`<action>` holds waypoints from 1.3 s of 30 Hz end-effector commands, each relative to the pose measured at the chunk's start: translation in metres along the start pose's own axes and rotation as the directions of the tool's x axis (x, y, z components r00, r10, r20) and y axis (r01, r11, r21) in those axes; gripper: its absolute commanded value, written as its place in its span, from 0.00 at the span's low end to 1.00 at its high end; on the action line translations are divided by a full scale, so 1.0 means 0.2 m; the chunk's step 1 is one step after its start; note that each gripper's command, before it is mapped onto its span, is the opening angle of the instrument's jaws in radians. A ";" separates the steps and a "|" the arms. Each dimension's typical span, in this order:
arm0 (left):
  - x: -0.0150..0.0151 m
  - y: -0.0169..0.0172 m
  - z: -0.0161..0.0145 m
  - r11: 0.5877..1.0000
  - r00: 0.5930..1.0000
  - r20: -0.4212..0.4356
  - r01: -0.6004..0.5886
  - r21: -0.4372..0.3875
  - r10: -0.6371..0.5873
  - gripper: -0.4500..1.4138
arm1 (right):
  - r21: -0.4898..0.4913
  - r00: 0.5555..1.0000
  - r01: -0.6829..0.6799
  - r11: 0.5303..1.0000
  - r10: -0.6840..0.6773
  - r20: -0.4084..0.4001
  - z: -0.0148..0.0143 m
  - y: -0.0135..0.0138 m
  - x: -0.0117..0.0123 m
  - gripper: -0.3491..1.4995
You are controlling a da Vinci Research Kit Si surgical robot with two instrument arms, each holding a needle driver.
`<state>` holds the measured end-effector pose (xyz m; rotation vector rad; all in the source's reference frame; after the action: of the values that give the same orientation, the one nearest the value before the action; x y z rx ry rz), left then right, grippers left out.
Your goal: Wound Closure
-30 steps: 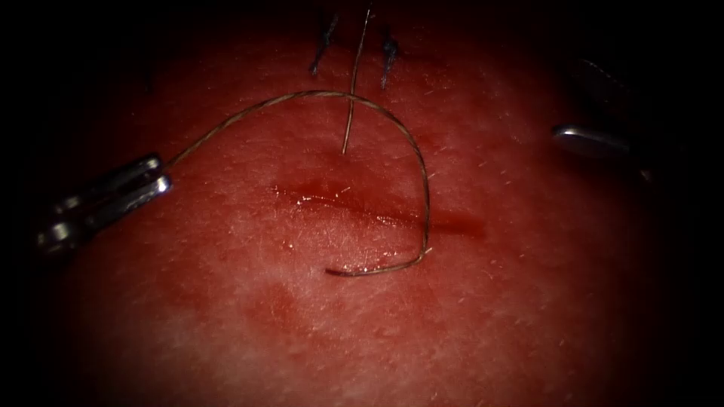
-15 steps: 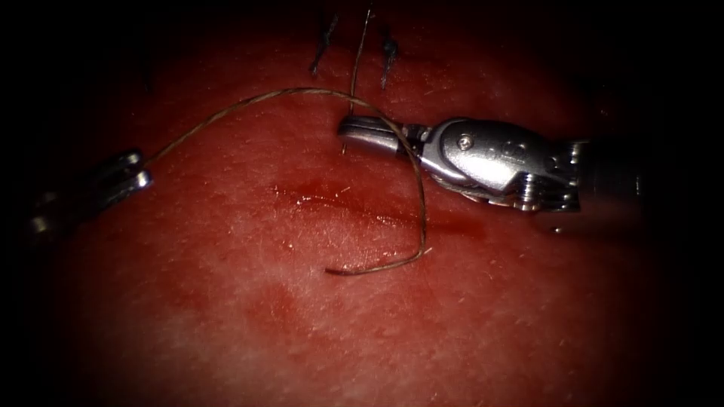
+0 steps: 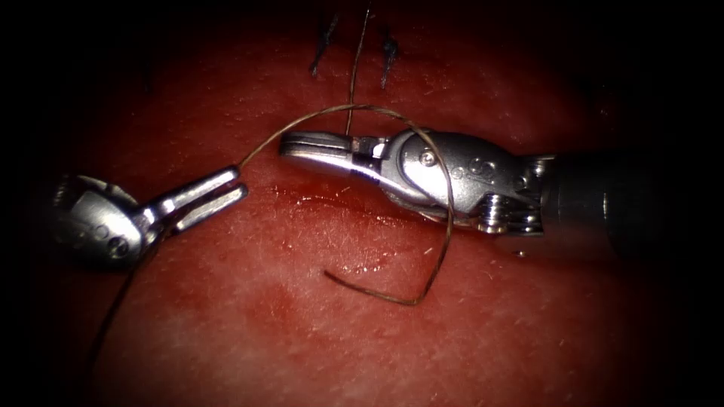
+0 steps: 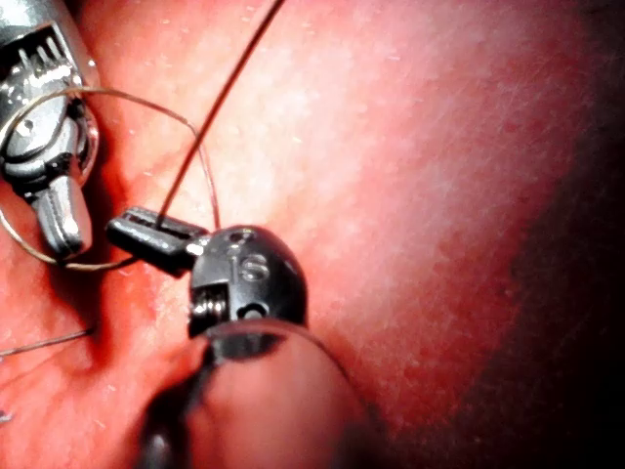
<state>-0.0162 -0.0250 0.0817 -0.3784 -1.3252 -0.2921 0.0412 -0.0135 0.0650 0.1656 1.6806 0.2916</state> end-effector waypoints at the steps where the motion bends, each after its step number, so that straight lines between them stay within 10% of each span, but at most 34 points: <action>1: 0.002 -0.005 0.003 1.000 1.000 -0.004 -0.001 0.007 0.001 0.00 | 0.000 1.000 -0.001 1.000 0.001 -0.001 0.004 -0.001 -0.003 0.00; 8: 0.002 -0.020 0.017 0.998 1.000 -0.020 -0.022 0.056 0.023 0.01 | -0.054 1.000 -0.011 0.999 0.012 0.017 0.007 0.000 -0.003 0.12; 12: -0.006 -0.023 0.018 0.998 1.000 -0.010 -0.016 0.065 0.017 0.02 | -0.115 0.998 -0.006 0.993 0.013 0.057 0.008 0.003 -0.005 0.69; 14: -0.012 -0.022 0.017 0.997 1.000 -0.003 -0.007 0.074 0.007 0.02 | -0.099 0.993 0.000 0.995 0.011 0.114 0.010 0.003 -0.008 0.80; 19: -0.037 -0.004 0.011 0.995 0.999 0.024 -0.024 0.093 0.021 0.00 | 0.005 0.956 0.016 1.000 -0.017 0.293 0.009 -0.005 -0.015 0.77; 24: -0.044 0.020 0.014 0.989 0.997 0.083 -0.012 0.145 0.000 0.00 | 0.051 0.957 0.010 0.999 -0.024 0.289 0.007 -0.009 -0.016 0.74; 29: -0.037 0.035 0.024 0.925 0.952 0.175 0.182 0.333 -0.250 0.00 | 0.101 0.958 -0.001 0.995 -0.028 0.286 0.007 -0.010 -0.017 0.70; 39: -0.011 0.045 0.049 0.842 0.892 0.195 0.284 0.459 -0.407 0.00 | 0.202 0.977 -0.017 0.979 -0.027 0.213 0.010 -0.018 -0.014 0.69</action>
<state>-0.0214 -0.0121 0.0812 0.2258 -1.7105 -0.2498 0.0431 -0.0173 0.0659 0.3415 1.5039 0.0811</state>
